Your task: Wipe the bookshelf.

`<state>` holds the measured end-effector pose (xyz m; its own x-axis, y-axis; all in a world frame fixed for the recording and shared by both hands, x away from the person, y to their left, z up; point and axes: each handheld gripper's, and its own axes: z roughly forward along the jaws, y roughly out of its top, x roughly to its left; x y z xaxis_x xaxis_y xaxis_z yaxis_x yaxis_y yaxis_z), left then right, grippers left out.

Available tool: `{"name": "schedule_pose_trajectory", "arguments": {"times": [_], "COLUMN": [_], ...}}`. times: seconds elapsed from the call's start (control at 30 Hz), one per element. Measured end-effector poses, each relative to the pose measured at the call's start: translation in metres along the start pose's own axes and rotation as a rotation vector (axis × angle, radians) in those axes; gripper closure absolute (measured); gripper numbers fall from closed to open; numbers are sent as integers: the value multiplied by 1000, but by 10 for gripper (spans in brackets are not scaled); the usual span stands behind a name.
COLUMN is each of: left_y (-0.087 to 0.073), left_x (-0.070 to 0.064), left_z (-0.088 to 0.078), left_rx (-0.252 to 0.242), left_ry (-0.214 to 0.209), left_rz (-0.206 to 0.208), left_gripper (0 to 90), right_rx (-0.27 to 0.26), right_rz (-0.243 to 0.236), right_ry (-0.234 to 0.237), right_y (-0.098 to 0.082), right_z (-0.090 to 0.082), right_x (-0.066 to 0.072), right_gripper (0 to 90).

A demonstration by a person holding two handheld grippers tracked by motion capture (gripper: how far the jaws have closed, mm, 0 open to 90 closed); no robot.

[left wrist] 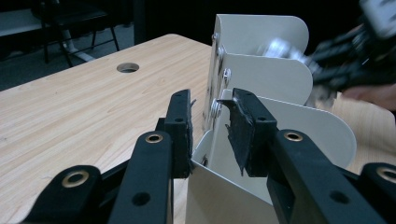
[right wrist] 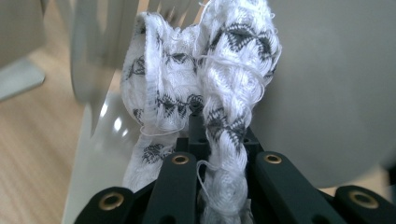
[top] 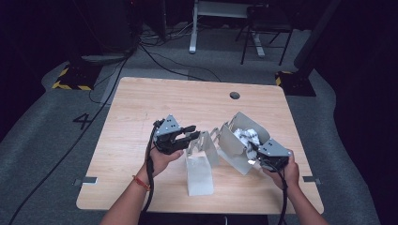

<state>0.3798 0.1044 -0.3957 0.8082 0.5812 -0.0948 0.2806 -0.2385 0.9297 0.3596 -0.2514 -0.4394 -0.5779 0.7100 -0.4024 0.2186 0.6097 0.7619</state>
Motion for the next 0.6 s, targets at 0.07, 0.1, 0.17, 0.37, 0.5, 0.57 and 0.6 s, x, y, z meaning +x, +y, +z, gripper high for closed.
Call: {"name": "schedule_pose_trajectory", "arguments": {"times": [0.07, 0.1, 0.17, 0.37, 0.5, 0.57, 0.6], "left_y": [0, 0, 0, -1, -1, 0, 0], "left_x": [0, 0, 0, 1, 1, 1, 2], "left_z": [0, 0, 0, 0, 0, 0, 0], "left_rx": [-2, -1, 0, -6, -8, -2, -1], "left_ry": [0, 0, -1, -2, -4, -14, -18], "left_rz": [-1, 0, 1, -1, -5, 0, 4], "left_gripper": [697, 697, 697, 697, 697, 695, 694], "right_rx": [46, 71, 124, 134, 89, 55, 37], "right_rz": [16, 26, 22, -2, 6, 11, 15], "right_ry": [39, 57, 87, 80, 50, 26, 12], "right_y": [-8, -13, -23, -24, -18, -14, -13], "right_z": [12, 18, 29, 33, 19, 9, 3], "right_x": [3, 6, 10, 13, 7, 2, 0], "right_gripper": [832, 831, 832, 831, 831, 831, 831]}}
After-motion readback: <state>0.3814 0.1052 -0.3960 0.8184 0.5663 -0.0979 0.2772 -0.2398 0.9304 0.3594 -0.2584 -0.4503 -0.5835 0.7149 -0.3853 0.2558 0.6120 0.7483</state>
